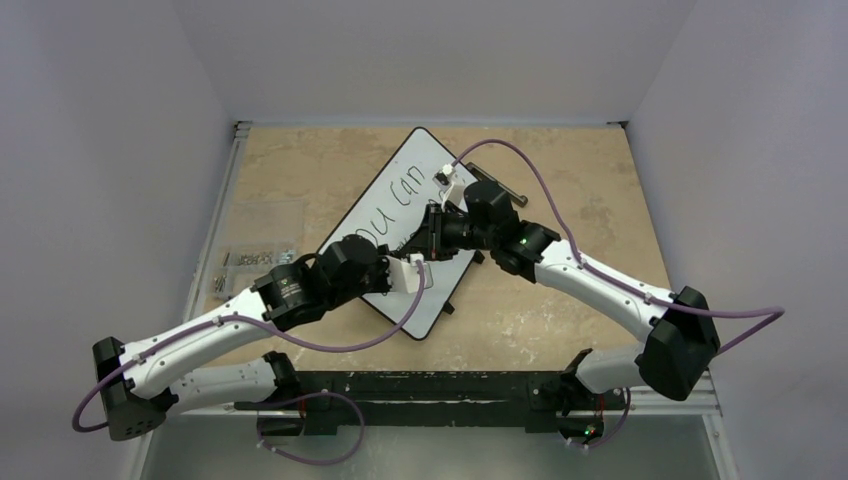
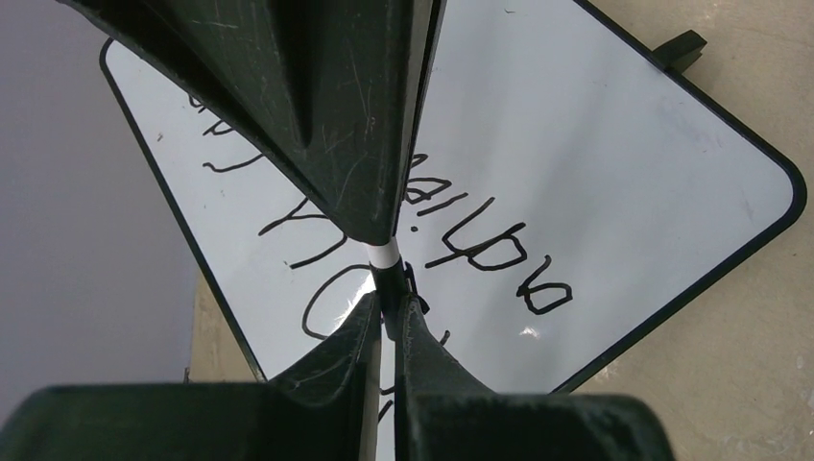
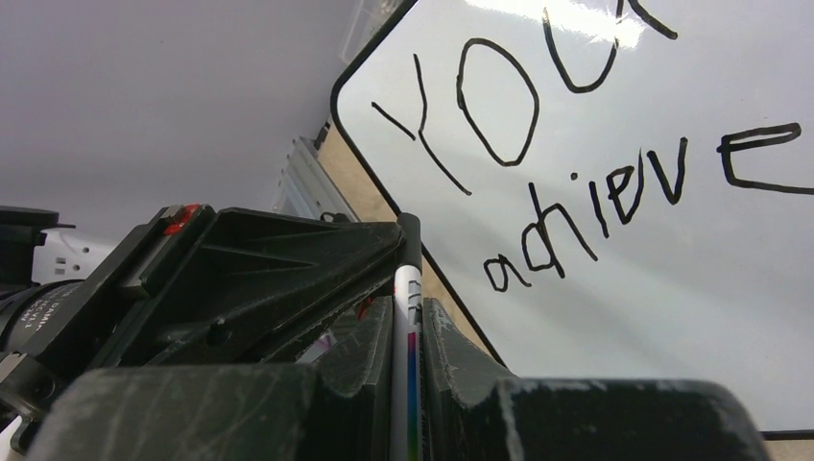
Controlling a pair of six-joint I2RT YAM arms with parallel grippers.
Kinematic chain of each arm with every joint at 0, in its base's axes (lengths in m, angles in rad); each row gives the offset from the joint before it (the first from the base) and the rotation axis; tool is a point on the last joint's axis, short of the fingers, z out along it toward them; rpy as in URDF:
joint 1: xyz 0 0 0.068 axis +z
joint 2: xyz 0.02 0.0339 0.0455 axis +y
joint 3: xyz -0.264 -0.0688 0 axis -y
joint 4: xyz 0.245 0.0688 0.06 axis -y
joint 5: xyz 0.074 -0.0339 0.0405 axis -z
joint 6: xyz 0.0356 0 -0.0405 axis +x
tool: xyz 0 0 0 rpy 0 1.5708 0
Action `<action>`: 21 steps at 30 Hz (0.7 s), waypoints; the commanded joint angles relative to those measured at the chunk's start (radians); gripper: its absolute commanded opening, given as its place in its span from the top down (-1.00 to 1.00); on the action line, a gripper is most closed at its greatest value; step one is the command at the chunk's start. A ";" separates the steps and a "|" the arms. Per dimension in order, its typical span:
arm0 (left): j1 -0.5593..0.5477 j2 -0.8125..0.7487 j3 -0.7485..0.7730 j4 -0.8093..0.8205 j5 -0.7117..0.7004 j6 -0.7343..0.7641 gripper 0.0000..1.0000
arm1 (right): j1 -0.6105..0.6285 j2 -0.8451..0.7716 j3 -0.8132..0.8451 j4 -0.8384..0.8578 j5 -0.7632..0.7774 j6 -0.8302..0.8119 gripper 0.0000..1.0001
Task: Write a sentence on the whiteboard
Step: Insert the whiteboard marker without the cap into the pen cap.
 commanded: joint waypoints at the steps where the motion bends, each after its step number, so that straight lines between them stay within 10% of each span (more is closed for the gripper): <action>1: -0.054 -0.016 0.032 0.359 0.158 0.023 1.00 | 0.045 0.030 0.040 0.062 -0.010 0.016 1.00; 6: -0.054 -0.013 0.037 0.350 0.161 0.016 0.98 | 0.045 0.017 0.058 0.048 0.018 -0.011 1.00; 14: -0.054 -0.008 0.035 0.329 0.173 0.009 -0.04 | 0.045 -0.037 0.084 -0.026 0.087 -0.061 1.00; 21: -0.054 -0.014 0.034 0.325 0.147 0.011 -0.40 | 0.043 -0.083 0.099 -0.098 0.214 -0.133 1.00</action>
